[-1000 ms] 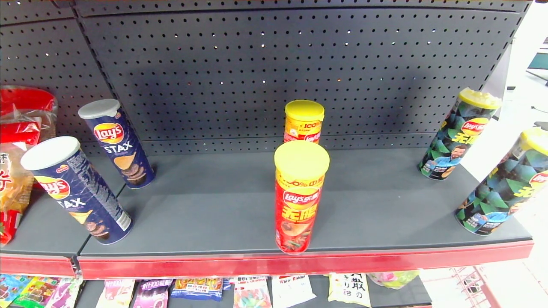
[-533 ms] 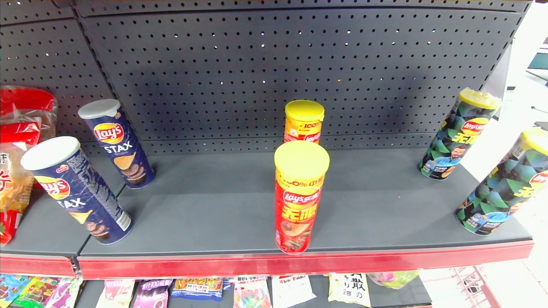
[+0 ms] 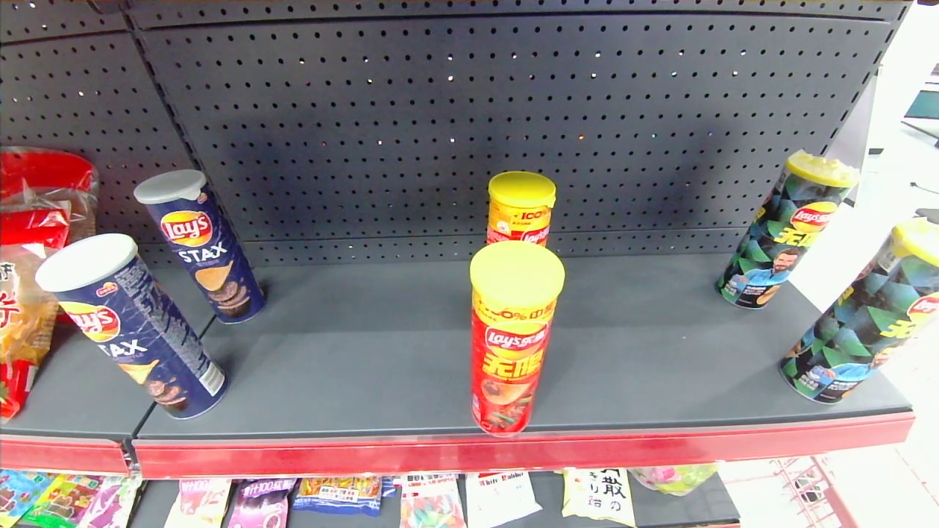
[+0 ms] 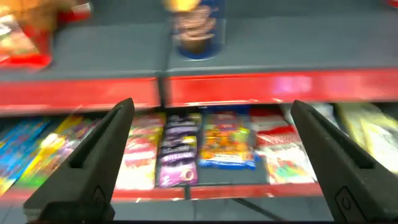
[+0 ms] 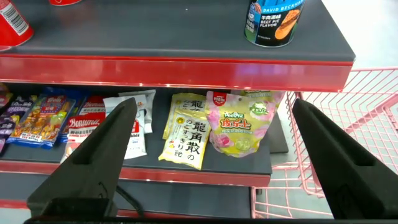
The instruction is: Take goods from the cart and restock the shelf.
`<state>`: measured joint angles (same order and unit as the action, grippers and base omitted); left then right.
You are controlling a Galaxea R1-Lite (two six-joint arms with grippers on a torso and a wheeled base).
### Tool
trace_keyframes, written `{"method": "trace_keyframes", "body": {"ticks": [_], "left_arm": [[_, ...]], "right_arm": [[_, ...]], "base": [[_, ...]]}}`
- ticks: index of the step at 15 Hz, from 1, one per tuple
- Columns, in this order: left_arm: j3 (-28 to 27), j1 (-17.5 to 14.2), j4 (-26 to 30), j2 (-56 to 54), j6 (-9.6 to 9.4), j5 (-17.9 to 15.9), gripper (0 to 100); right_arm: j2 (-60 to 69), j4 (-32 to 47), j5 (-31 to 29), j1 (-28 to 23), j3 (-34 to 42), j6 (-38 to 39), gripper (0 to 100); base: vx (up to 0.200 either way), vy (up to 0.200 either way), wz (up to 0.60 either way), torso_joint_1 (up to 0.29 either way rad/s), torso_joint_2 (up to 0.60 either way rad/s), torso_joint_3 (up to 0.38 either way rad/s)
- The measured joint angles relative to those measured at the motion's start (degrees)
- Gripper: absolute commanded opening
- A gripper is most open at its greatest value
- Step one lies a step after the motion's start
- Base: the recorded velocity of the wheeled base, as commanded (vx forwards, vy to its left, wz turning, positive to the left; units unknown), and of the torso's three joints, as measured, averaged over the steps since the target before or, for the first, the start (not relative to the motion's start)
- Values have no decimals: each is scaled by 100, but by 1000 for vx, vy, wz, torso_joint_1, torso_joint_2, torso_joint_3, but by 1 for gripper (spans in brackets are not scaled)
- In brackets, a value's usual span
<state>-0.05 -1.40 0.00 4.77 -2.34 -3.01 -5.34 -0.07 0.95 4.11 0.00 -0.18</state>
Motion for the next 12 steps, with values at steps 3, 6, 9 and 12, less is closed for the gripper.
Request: {"method": "trace_keyframes", "body": {"ticks": [3,6,9,12], "left_arm": [[-584,699,-43,361,5,-577,100],[-1886,1091,-89,1854,166,-1086,100],[-2907,1520,-391,3842,-113,-1482,100],[-3410,2388,-621,5408,-466,-1607,100]], "right_arm": [[0,0,0,-1,0,2,100],[0,0,0,-1,0,2,100],[0,0,0,0,0,2,100],[0,0,0,0,0,2,100]], "base": [[0,0,0,0,0,0],[0,0,0,0,0,0],[0,0,0,0,0,0],[0,0,0,0,0,0]]}}
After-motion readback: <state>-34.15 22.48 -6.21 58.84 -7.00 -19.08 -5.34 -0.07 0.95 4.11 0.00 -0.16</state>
